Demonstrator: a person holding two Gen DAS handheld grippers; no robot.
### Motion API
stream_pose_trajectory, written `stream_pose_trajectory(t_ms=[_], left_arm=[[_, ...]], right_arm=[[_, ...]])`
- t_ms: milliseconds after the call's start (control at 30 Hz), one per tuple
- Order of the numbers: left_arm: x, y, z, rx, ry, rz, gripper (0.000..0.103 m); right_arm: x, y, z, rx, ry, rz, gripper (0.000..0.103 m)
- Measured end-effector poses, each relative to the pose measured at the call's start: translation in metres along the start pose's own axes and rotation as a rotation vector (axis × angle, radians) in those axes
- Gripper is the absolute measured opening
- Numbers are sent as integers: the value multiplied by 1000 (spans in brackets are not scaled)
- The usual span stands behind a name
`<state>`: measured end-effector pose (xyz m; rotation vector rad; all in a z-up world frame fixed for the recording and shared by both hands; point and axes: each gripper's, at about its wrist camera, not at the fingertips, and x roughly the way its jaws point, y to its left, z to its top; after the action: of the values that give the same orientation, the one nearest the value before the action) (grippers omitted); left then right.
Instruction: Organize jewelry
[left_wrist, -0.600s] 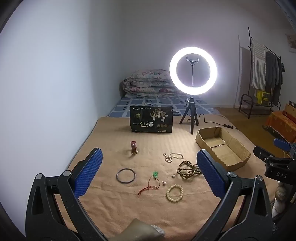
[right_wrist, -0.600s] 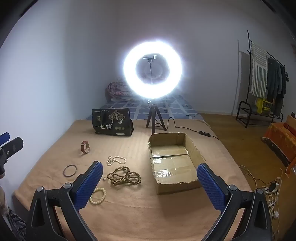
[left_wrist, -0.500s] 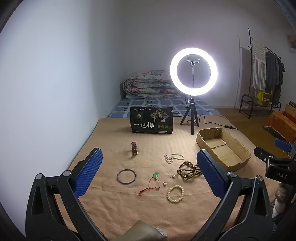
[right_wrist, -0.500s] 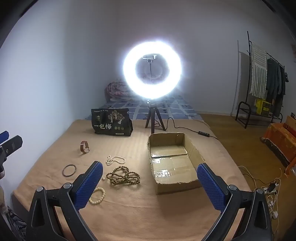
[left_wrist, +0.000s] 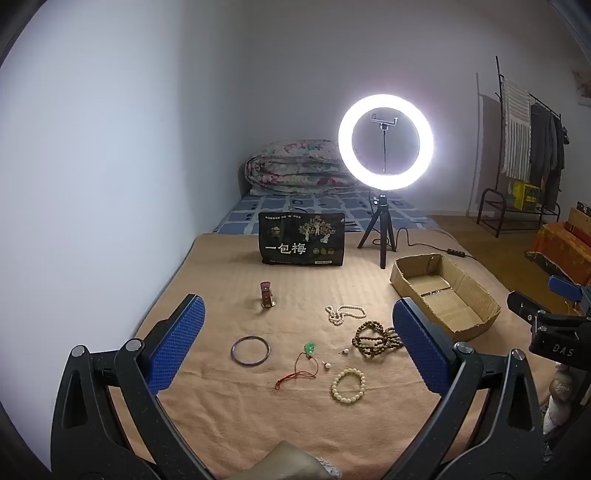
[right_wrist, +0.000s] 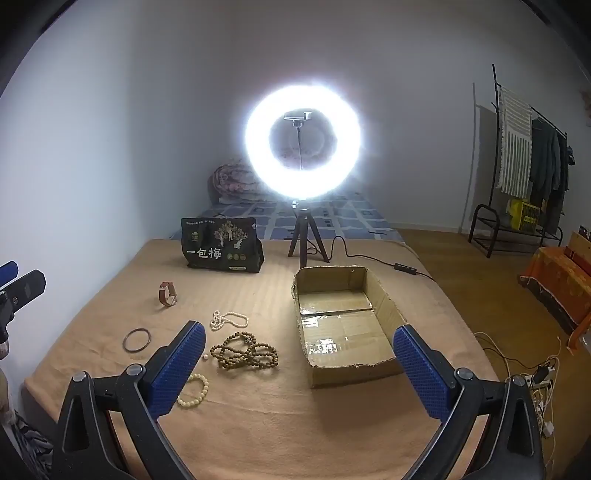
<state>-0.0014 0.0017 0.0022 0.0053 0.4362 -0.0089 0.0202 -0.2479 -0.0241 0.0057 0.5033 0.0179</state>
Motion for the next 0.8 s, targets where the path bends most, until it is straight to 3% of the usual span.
stream_pose_trajectory(t_ms=[800], left_arm=[[-1, -5, 2, 5, -5, -1, 103]], right_arm=[[3, 1, 0, 1, 12, 4, 103]])
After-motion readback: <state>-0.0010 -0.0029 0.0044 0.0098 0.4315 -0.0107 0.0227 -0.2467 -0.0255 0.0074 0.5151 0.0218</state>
